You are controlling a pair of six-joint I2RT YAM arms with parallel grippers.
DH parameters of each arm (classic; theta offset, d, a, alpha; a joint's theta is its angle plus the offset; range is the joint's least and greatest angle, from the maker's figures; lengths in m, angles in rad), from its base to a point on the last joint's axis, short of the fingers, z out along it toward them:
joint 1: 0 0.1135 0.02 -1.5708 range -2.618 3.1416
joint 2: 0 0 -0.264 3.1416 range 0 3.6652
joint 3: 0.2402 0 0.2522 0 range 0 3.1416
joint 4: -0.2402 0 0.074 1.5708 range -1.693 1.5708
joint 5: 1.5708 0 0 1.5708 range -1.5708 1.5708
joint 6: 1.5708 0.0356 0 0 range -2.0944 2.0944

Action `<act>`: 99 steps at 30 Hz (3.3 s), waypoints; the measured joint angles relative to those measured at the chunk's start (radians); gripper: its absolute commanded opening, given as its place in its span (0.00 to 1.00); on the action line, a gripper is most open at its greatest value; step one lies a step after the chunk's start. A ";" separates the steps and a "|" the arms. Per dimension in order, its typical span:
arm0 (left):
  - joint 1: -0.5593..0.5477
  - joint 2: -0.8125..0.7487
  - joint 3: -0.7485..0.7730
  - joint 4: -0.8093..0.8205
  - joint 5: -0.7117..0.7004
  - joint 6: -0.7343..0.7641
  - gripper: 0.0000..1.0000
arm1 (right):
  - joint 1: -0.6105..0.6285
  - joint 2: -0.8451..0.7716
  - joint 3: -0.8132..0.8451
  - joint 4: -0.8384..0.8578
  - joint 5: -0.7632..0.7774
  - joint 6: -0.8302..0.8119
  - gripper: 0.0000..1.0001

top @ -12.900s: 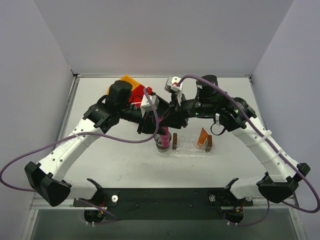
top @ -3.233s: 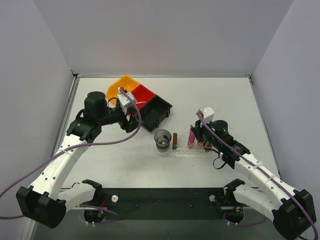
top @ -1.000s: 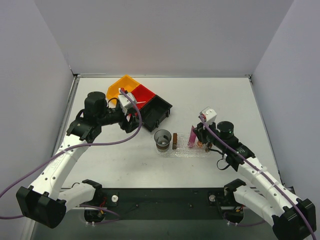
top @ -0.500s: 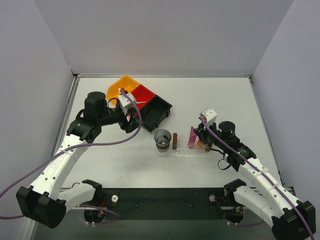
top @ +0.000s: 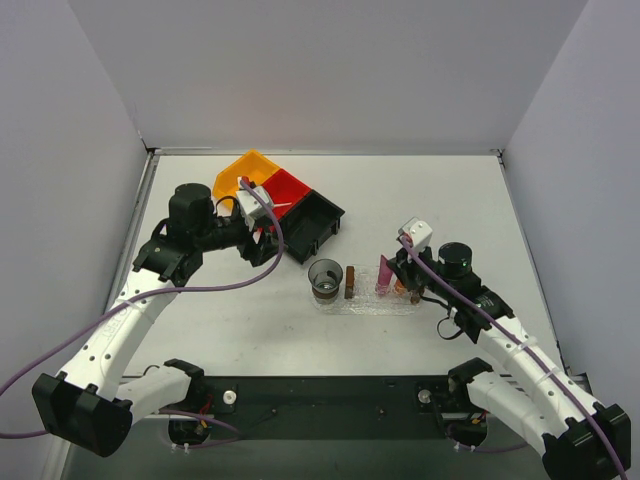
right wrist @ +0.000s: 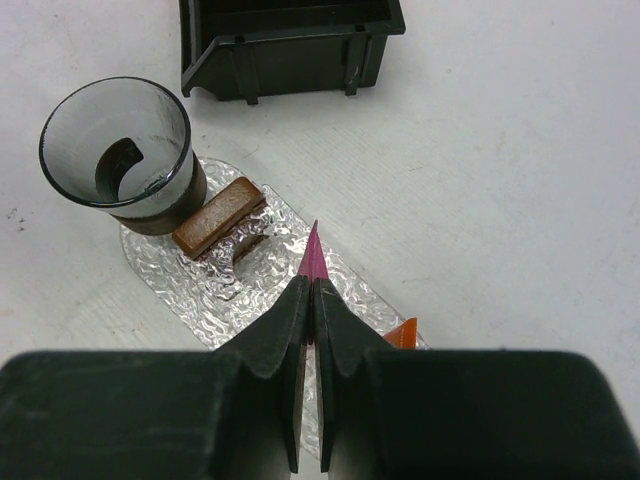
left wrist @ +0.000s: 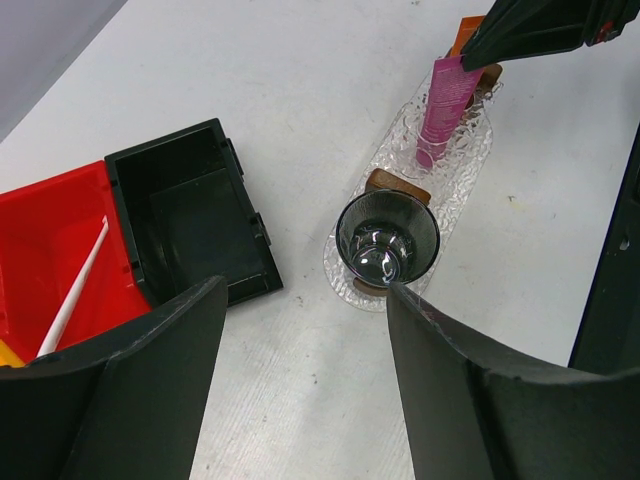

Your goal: Prepare toiletry sets of a toothbrush and toothpaste on the tray

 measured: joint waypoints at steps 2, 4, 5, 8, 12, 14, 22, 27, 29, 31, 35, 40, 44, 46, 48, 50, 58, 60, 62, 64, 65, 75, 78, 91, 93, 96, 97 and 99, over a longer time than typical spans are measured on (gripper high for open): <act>0.000 0.000 0.000 -0.002 0.000 0.003 0.75 | 0.000 -0.002 0.000 -0.003 -0.006 -0.002 0.03; 0.000 0.000 0.000 -0.005 0.000 0.004 0.75 | -0.005 -0.002 0.000 -0.005 -0.014 -0.005 0.07; 0.000 0.000 0.000 -0.006 0.000 0.004 0.75 | -0.005 -0.002 0.000 -0.006 -0.016 -0.006 0.11; 0.000 -0.002 0.000 -0.007 0.000 0.006 0.75 | -0.006 -0.003 0.000 -0.011 -0.023 -0.012 0.19; 0.000 -0.004 0.000 -0.013 0.000 0.008 0.75 | -0.007 -0.003 0.000 -0.018 -0.028 -0.020 0.30; 0.000 -0.005 0.000 -0.013 0.000 0.008 0.75 | -0.007 -0.004 0.000 -0.019 -0.029 -0.023 0.32; 0.000 -0.005 0.000 -0.013 0.000 0.011 0.75 | -0.012 -0.032 0.005 -0.030 -0.026 -0.024 0.38; 0.000 -0.005 -0.013 -0.002 -0.003 0.007 0.76 | -0.012 -0.063 0.071 -0.063 0.000 -0.019 0.42; 0.000 -0.005 -0.024 0.005 -0.011 0.003 0.76 | -0.012 -0.076 0.116 -0.079 0.021 -0.010 0.50; 0.000 -0.003 -0.032 0.009 -0.026 -0.002 0.76 | -0.012 -0.088 0.158 -0.092 0.047 0.002 0.57; 0.000 0.016 -0.032 0.027 -0.086 -0.017 0.77 | -0.012 -0.103 0.241 -0.113 0.089 0.008 0.67; 0.005 0.053 -0.032 0.071 -0.203 -0.027 0.80 | -0.012 -0.087 0.279 -0.140 0.132 0.013 0.72; 0.021 0.115 -0.023 0.093 -0.293 -0.035 0.79 | -0.012 -0.045 0.278 -0.160 0.151 0.024 0.73; 0.030 0.163 0.001 0.091 -0.325 -0.034 0.78 | -0.012 -0.017 0.274 -0.164 0.159 0.028 0.73; 0.040 0.220 0.045 0.089 -0.354 -0.030 0.78 | -0.012 -0.007 0.263 -0.166 0.169 0.029 0.73; 0.053 0.276 0.097 0.086 -0.369 -0.019 0.77 | -0.012 -0.008 0.254 -0.166 0.175 0.028 0.73; 0.129 0.510 0.327 0.046 -0.390 0.053 0.73 | -0.053 -0.073 0.223 -0.144 0.213 0.014 0.72; 0.144 0.568 0.387 0.016 -0.385 0.082 0.73 | -0.079 -0.087 0.218 -0.142 0.216 0.014 0.72; 0.154 0.627 0.447 -0.022 -0.377 0.118 0.72 | -0.109 -0.095 0.213 -0.141 0.217 0.014 0.72; 0.156 0.678 0.494 -0.053 -0.373 0.152 0.70 | -0.130 -0.097 0.209 -0.142 0.217 0.014 0.71; 0.156 0.703 0.516 -0.068 -0.372 0.170 0.69 | -0.138 -0.097 0.209 -0.142 0.217 0.014 0.71; 0.155 0.880 0.667 -0.212 -0.372 0.311 0.65 | -0.168 -0.080 0.204 -0.141 0.199 0.014 0.69; 0.155 0.929 0.735 -0.259 -0.372 0.344 0.63 | -0.173 -0.074 0.198 -0.142 0.192 0.014 0.69; 0.106 1.044 0.858 -0.391 -0.409 0.467 0.59 | -0.190 -0.069 0.196 -0.142 0.167 0.014 0.68; 0.092 1.057 0.861 -0.403 -0.429 0.481 0.59 | -0.192 -0.069 0.195 -0.142 0.161 0.014 0.68; 0.071 1.087 0.883 -0.418 -0.461 0.491 0.58 | -0.196 -0.069 0.194 -0.142 0.156 0.014 0.68; 0.064 1.100 0.892 -0.419 -0.473 0.494 0.58 | -0.196 -0.069 0.193 -0.142 0.154 0.014 0.68; 0.056 1.120 0.906 -0.421 -0.497 0.500 0.58 | -0.198 -0.069 0.193 -0.143 0.150 0.014 0.68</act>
